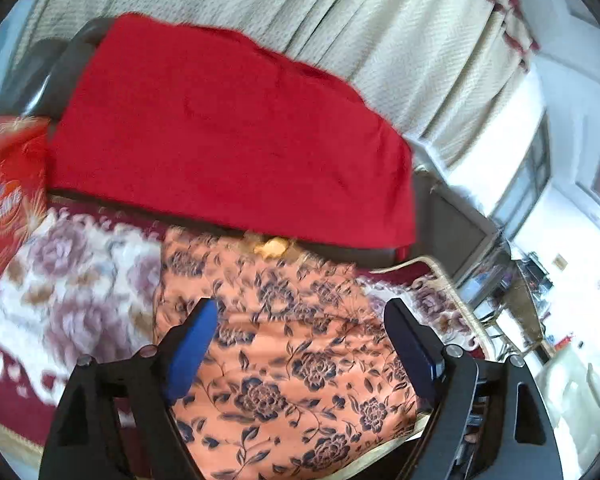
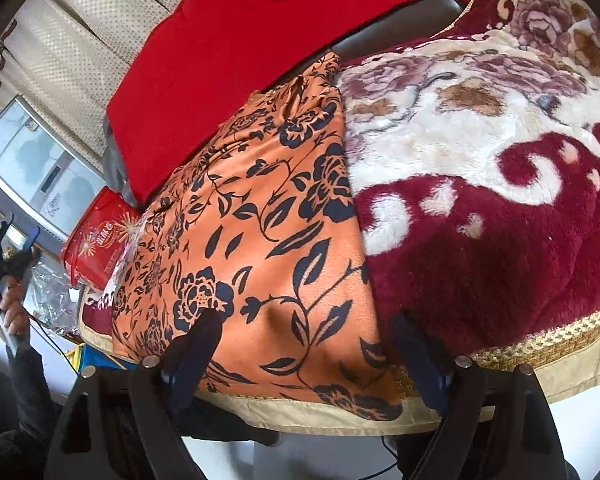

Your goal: Fold small clothes

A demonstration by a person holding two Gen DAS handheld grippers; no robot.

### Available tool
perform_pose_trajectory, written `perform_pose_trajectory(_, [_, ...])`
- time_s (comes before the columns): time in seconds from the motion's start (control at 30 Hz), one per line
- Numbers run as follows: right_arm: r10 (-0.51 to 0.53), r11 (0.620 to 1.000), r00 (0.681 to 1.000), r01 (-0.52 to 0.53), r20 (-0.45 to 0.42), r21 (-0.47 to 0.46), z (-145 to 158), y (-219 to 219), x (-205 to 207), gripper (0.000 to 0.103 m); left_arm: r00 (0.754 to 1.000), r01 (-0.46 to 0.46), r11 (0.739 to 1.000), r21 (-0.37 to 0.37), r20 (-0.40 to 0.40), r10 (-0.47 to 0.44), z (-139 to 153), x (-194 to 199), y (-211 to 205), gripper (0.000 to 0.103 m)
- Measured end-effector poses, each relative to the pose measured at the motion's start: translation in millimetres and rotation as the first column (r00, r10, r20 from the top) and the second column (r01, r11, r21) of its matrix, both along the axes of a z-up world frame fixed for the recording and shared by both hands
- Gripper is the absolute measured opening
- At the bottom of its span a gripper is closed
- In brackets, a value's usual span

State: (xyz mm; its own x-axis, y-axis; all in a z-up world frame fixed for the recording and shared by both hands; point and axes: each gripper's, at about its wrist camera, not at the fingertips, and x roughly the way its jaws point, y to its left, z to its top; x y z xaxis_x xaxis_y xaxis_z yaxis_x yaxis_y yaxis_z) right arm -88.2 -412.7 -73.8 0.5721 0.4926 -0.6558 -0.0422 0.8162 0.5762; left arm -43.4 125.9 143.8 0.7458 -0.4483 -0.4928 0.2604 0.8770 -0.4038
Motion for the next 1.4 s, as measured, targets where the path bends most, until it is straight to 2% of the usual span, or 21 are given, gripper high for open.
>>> perform_pose_trajectory(0.03, [-0.005, 1.000, 1.000, 0.005, 0.002, 0.006, 0, -3, -1, 0.088, 0.999, -0.050, 0.991, 0.125, 0.005, 0.050, -14, -4, -16, 0.085])
perform_pose_trajectory(0.07, [-0.011, 1.000, 1.000, 0.011, 0.004, 0.014, -1, -7, -1, 0.088, 0.994, -0.112, 0.964, 0.241, 0.016, 0.111, -28, -6, -31, 0.085])
perform_pose_trajectory(0.1, [-0.013, 1.000, 1.000, 0.013, 0.004, 0.021, -1, -9, 0, 0.088, 0.985, -0.171, 0.911, 0.375, 0.033, 0.171, -50, -8, -53, 0.085])
perform_pose_trajectory(0.13, [-0.016, 0.999, 1.000, 0.015, 0.005, 0.034, -1, -10, 1, 0.088, 0.983, -0.182, 0.885, 0.429, 0.043, 0.181, -62, -10, -65, 0.085])
perform_pose_trajectory(0.17, [-0.016, 0.999, 1.000, 0.016, 0.007, 0.042, 0, -10, 1, 0.088, 0.980, -0.190, 0.835, 0.516, 0.052, 0.191, -85, -11, -87, 0.085])
perform_pose_trajectory(0.2, [-0.015, 0.999, 1.000, 0.014, 0.011, 0.042, 1, -9, 2, 0.088, 0.978, -0.199, 0.807, 0.557, 0.060, 0.200, -99, -12, -101, 0.085])
perform_pose_trajectory(0.23, [-0.010, 0.999, 1.000, 0.010, 0.016, 0.036, 2, -7, 3, 0.088, 0.978, -0.199, 0.789, 0.581, 0.068, 0.197, -111, -13, -112, 0.085])
perform_pose_trajectory(0.3, [-0.001, 1.000, 1.000, 0.000, 0.021, 0.016, 4, -1, 3, 0.088, 0.983, -0.173, 0.772, 0.612, 0.061, 0.172, -124, -16, -126, 0.085])
perform_pose_trajectory(0.4, [0.005, 1.000, 1.000, -0.005, 0.012, -0.001, 3, 2, 1, 0.088, 0.991, -0.134, 0.795, 0.591, 0.058, 0.123, -123, -16, -134, 0.085])
perform_pose_trajectory(0.43, [0.001, 1.000, 1.000, -0.001, 0.015, 0.003, 3, 1, 0, 0.088, 0.990, -0.136, 0.789, 0.599, 0.067, 0.120, -118, -14, -132, 0.085])
perform_pose_trajectory(0.53, [-0.005, 1.000, 1.000, 0.005, 0.021, 0.015, 4, -2, -5, 0.088, 0.982, -0.186, 0.769, 0.611, 0.087, 0.168, -107, -9, -120, 0.085])
perform_pose_trajectory(0.67, [0.008, 1.000, 1.000, -0.008, 0.004, 0.011, 3, -5, -4, 0.088, 0.973, -0.214, 0.795, 0.568, 0.053, 0.225, -108, -15, -83, 0.085])
perform_pose_trajectory(0.73, [0.019, 1.000, 1.000, -0.019, -0.012, 0.000, 3, -8, -3, 0.088, 0.964, -0.220, 0.820, 0.528, -0.013, 0.267, -119, -20, -57, 0.085])
perform_pose_trajectory(0.77, [0.024, 1.000, 1.000, -0.024, -0.017, -0.005, 3, -9, -3, 0.088, 0.955, -0.218, 0.837, 0.501, -0.069, 0.290, -130, -23, -41, 0.085])
perform_pose_trajectory(0.87, [0.034, 0.999, 0.999, -0.035, -0.035, -0.014, 0, -12, -2, 0.088, 0.921, -0.210, 0.866, 0.453, -0.207, 0.331, -164, -34, -9, 0.085])
perform_pose_trajectory(1.0, [0.060, 0.997, 0.996, -0.063, -0.071, -0.044, -5, -5, 0, 0.088, 0.882, -0.226, 0.875, 0.427, -0.291, 0.370, -188, -43, 8, 0.085])
perform_pose_trajectory(1.03, [0.065, 0.996, 0.994, -0.070, -0.083, -0.058, -6, -2, 1, 0.087, 0.878, -0.223, 0.883, 0.413, -0.309, 0.366, -193, -45, 9, 0.085])
perform_pose_trajectory(1.13, [0.065, 0.992, 0.989, -0.079, -0.133, -0.102, -14, 3, 5, 0.072, 0.880, -0.208, 0.884, 0.419, -0.314, 0.356, -199, -49, 8, 0.085])
perform_pose_trajectory(1.23, [0.058, 0.990, 0.987, -0.076, -0.147, -0.119, -16, 0, 4, 0.065, 0.880, -0.208, 0.892, 0.402, -0.321, 0.350, -202, -49, 9, 0.085])
perform_pose_trajectory(1.4, [0.069, 0.990, 0.986, -0.087, -0.149, -0.114, -15, 0, 2, 0.062, 0.882, -0.206, 0.891, 0.405, -0.318, 0.349, -201, -48, 8, 0.085])
